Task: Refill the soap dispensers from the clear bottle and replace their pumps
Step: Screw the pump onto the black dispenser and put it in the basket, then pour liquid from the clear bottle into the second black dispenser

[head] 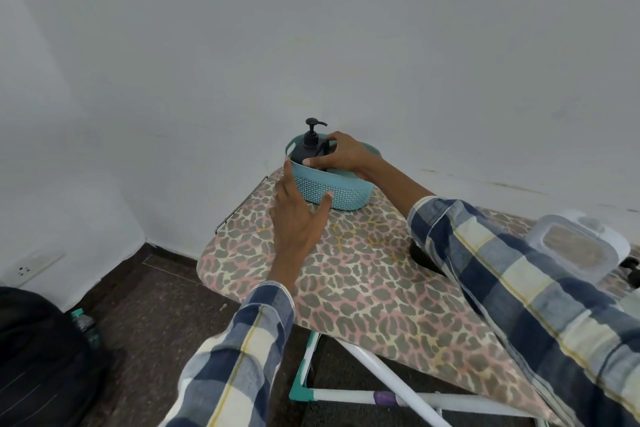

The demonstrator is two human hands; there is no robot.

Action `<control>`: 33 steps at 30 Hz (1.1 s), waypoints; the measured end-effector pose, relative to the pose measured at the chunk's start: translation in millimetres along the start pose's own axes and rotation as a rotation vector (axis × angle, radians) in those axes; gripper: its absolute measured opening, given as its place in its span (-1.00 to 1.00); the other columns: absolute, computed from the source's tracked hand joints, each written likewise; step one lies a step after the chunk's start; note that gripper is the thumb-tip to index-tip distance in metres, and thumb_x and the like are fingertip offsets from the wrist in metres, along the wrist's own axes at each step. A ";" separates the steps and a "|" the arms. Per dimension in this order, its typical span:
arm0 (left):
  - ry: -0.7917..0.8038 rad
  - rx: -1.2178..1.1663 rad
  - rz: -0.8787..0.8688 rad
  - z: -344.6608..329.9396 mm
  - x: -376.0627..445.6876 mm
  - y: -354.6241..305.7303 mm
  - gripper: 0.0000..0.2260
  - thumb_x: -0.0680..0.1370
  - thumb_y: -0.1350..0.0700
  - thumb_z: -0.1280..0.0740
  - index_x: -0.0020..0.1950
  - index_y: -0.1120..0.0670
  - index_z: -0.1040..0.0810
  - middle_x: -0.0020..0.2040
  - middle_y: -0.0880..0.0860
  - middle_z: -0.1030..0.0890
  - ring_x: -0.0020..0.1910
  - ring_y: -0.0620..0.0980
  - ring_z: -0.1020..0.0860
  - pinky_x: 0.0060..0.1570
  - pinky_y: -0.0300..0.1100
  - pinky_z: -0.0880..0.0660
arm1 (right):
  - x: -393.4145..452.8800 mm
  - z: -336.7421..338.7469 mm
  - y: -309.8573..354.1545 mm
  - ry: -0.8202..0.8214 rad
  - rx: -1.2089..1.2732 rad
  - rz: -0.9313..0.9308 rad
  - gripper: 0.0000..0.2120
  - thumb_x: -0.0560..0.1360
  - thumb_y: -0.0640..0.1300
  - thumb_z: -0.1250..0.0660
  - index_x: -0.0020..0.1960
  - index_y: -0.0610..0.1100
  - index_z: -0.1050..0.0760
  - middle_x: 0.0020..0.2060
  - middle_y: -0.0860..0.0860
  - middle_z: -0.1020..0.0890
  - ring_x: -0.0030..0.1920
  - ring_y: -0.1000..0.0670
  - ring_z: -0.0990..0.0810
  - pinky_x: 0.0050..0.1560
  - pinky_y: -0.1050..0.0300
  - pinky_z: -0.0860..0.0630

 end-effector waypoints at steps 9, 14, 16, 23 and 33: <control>0.000 0.006 0.012 5.0 -1.8 -0.5 -0.12 0.63 -0.15 -0.45 0.77 -0.05 0.04 0.67 0.15 -0.25 0.59 0.26 -0.36 0.50 0.38 -0.33 | -96.0 70.1 8.9 -0.437 -0.036 0.189 -0.62 0.58 -0.13 -0.52 0.36 -0.17 -0.58 0.15 -0.05 -0.70 0.03 0.01 -0.69 0.16 0.08 -0.65; -0.064 0.030 -0.002 11.3 -13.7 -15.9 -0.29 0.64 -0.03 -0.45 0.66 0.13 -0.18 0.53 0.20 -0.32 0.49 0.25 -0.41 0.44 0.26 -0.47 | -166.6 98.0 -24.5 -0.511 -0.081 0.161 -0.73 0.62 -0.15 -0.46 0.30 -0.14 -0.60 0.12 -0.02 -0.70 0.03 0.05 -0.67 0.15 0.10 -0.66; -0.112 0.021 0.011 13.7 -27.2 -28.6 -0.42 0.66 0.07 -0.39 0.61 0.16 -0.25 0.50 0.19 -0.35 0.45 0.23 -0.43 0.41 0.23 -0.49 | -192.9 106.3 -41.9 -0.531 -0.109 0.136 -0.75 0.62 -0.15 -0.45 0.28 -0.13 -0.61 0.13 -0.02 -0.69 0.03 0.05 -0.67 0.17 0.08 -0.67; 0.175 -0.039 -0.036 -57.1 -101.2 -100.3 -0.71 0.77 0.01 -0.21 0.37 0.17 -0.51 0.31 0.14 -0.54 0.28 0.16 -0.55 0.29 0.10 -0.50 | -280.7 117.2 -101.3 -0.589 -0.234 0.009 -0.77 0.59 -0.22 -0.40 0.25 -0.16 -0.61 0.20 -0.09 -0.60 0.22 -0.13 -0.59 0.33 -0.09 -0.55; 0.233 -0.055 0.098 -95.4 -151.7 -138.4 -0.57 0.76 -0.03 -0.25 0.60 0.10 -0.40 0.52 0.19 -0.44 0.47 0.20 -0.47 0.48 0.13 -0.41 | -343.4 101.1 -150.0 -0.466 -0.085 0.034 -0.71 0.67 -0.11 -0.40 0.37 -0.11 -0.60 0.35 -0.09 -0.53 0.23 -0.11 -0.62 0.29 -0.06 -0.57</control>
Point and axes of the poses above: each hand's wrist, its own x-axis towards the middle knuckle, its own z-axis out of the back of the hand, y = z × x, the point moved 10 cm from there along x, towards the middle knuckle
